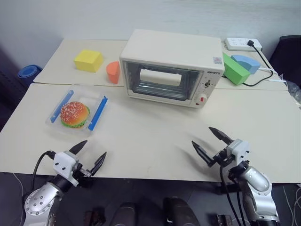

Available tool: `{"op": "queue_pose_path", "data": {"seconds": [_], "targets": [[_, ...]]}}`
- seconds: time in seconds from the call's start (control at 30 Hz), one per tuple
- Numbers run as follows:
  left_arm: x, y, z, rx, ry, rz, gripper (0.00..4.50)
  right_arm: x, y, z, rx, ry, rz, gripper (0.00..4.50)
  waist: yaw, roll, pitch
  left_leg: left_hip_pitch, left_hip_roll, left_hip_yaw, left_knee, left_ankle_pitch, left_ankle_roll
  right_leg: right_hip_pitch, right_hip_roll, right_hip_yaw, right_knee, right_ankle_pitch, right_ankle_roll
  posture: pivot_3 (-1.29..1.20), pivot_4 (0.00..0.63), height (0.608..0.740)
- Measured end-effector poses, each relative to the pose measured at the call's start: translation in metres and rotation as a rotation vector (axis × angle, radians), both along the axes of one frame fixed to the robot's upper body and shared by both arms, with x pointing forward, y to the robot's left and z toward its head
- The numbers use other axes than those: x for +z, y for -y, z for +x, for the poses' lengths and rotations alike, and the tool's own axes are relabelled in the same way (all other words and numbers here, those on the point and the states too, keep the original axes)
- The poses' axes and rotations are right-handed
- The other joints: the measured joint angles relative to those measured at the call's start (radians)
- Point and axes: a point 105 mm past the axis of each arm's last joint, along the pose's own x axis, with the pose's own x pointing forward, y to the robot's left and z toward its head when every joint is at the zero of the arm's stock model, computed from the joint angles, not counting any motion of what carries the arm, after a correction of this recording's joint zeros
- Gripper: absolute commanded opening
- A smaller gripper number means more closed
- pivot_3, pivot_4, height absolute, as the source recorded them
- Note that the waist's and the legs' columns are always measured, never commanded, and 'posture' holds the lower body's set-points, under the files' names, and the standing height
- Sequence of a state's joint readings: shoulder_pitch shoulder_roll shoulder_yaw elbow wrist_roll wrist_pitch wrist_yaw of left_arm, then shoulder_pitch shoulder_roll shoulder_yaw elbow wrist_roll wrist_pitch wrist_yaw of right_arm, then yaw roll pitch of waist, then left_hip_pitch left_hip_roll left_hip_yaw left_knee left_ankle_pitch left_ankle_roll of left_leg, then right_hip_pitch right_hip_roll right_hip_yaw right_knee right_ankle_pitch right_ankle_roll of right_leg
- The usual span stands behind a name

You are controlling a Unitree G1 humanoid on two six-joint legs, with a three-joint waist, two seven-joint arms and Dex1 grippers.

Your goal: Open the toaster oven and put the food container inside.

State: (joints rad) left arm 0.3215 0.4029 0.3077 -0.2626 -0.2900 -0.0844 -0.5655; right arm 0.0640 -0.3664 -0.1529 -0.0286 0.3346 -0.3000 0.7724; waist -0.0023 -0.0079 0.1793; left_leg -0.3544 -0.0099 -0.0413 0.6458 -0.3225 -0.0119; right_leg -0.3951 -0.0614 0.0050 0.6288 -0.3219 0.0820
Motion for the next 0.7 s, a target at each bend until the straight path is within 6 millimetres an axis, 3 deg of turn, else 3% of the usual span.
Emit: {"op": "queue_pose_path", "data": {"seconds": [0.17, 0.27, 0.4, 0.7], "targets": [[0.008, -0.001, 0.005, -0.038, -0.033, -0.059, 4.5, 0.0, -0.001, 0.002, 0.016, -0.015, 0.008, 4.49, 0.0, 0.0, 0.0, 0.0, 0.0, 0.0, 0.0, 0.0, 0.0, 0.0, 0.0, 0.0, 0.0, 0.0, 0.0, 0.0, 0.15, 0.74], [0.031, 0.01, -0.004, -0.227, -0.106, -0.223, 4.5, 0.009, -0.01, 0.003, 0.08, -0.03, 0.023, 4.49, -0.005, 0.002, 0.001, 0.0, 0.001, 0.0, 0.0, 0.0, 0.0, 0.0, 0.0, 0.0, 0.0, 0.0, 0.0, 0.0, 0.15, 0.74], [0.086, 0.002, 0.007, -0.317, 0.001, -0.263, 4.5, 0.047, -0.031, 0.016, 0.181, -0.01, 0.064, 4.49, -0.004, 0.005, 0.002, 0.0, 0.001, -0.002, 0.001, 0.001, -0.001, 0.0, 0.0, -0.002, 0.002, 0.0, -0.002, 0.0, 0.15, 0.74], [0.114, 0.014, 0.022, -0.419, 0.082, -0.228, 4.5, 0.1, -0.065, 0.061, 0.247, -0.006, 0.092, 4.49, -0.003, 0.005, 0.002, -0.002, 0.001, -0.002, 0.001, 0.0, -0.002, -0.003, 0.001, -0.002, 0.0, 0.0, -0.002, 0.0, 0.15, 0.74]]}}
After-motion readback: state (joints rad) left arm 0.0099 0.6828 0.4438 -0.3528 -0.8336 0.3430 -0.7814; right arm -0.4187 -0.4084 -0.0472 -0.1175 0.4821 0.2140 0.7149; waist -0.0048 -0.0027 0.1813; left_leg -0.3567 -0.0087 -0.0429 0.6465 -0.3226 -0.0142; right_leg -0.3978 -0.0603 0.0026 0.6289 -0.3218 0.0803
